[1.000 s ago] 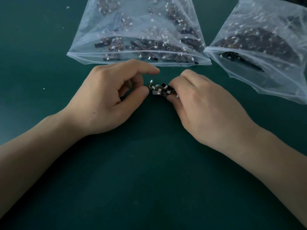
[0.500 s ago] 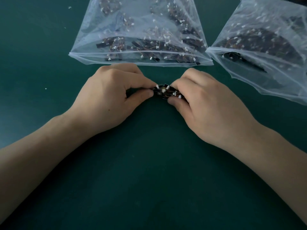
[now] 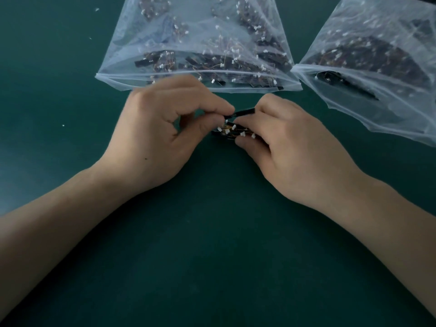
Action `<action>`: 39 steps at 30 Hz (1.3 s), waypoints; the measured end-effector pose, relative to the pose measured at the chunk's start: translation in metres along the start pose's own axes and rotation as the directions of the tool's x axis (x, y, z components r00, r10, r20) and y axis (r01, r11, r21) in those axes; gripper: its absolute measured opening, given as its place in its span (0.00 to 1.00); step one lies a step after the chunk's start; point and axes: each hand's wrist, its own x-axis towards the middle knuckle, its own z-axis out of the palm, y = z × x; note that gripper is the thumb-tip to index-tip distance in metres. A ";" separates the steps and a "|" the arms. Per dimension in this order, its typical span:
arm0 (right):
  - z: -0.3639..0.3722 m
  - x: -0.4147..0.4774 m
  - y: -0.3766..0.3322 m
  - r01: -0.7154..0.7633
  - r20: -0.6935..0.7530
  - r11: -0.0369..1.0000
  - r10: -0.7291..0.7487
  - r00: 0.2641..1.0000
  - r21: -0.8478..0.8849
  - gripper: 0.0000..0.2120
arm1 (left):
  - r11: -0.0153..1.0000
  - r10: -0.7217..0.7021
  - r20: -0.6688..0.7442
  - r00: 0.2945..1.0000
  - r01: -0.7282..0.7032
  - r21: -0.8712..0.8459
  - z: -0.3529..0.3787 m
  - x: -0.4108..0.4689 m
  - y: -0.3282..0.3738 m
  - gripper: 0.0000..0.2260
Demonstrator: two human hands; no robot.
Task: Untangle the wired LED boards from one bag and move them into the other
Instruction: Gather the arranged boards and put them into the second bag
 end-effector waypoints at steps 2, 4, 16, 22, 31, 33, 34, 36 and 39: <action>0.001 0.000 0.003 -0.021 -0.017 0.996 0.023 1.000 0.087 0.11 | 0.999 0.031 0.067 0.997 -0.029 -0.021 0.002 -0.001 0.000 0.06; 0.000 0.001 0.006 -0.058 -0.024 0.983 0.063 0.998 0.174 0.10 | 0.999 0.036 0.087 0.996 -0.034 -0.032 0.002 -0.001 -0.002 0.07; -0.002 -0.001 0.003 -0.066 -0.013 0.979 0.070 0.997 0.192 0.24 | 0.999 -0.015 0.234 0.972 0.024 -0.038 0.001 -0.003 -0.003 0.12; -0.002 -0.002 0.000 -0.047 0.031 0.996 0.044 0.999 0.081 0.25 | 0.998 -0.019 0.236 0.972 0.031 -0.047 0.001 -0.003 -0.002 0.12; -0.002 0.000 0.005 -0.013 -0.070 0.971 0.030 0.997 0.240 0.15 | 0.999 -0.010 0.257 0.966 0.018 -0.029 0.001 -0.003 -0.002 0.12; -0.001 0.000 0.006 -0.040 -0.064 0.969 0.057 0.996 0.245 0.15 | 0.999 -0.017 0.258 0.966 0.024 -0.023 0.001 -0.003 -0.002 0.12; -0.001 -0.001 0.007 -0.052 -0.062 0.968 0.070 0.996 0.245 0.15 | 0.999 -0.021 0.258 0.966 0.027 -0.020 0.001 -0.003 -0.002 0.12; -0.001 -0.001 0.007 -0.053 -0.069 0.968 0.072 0.995 0.245 0.13 | 0.999 -0.026 0.256 0.966 0.031 -0.015 0.002 -0.003 -0.003 0.11; -0.002 -0.002 0.005 -0.007 -0.088 0.975 0.027 0.996 0.222 0.11 | 1.000 -0.019 0.242 0.970 0.023 -0.015 0.001 -0.004 -0.002 0.11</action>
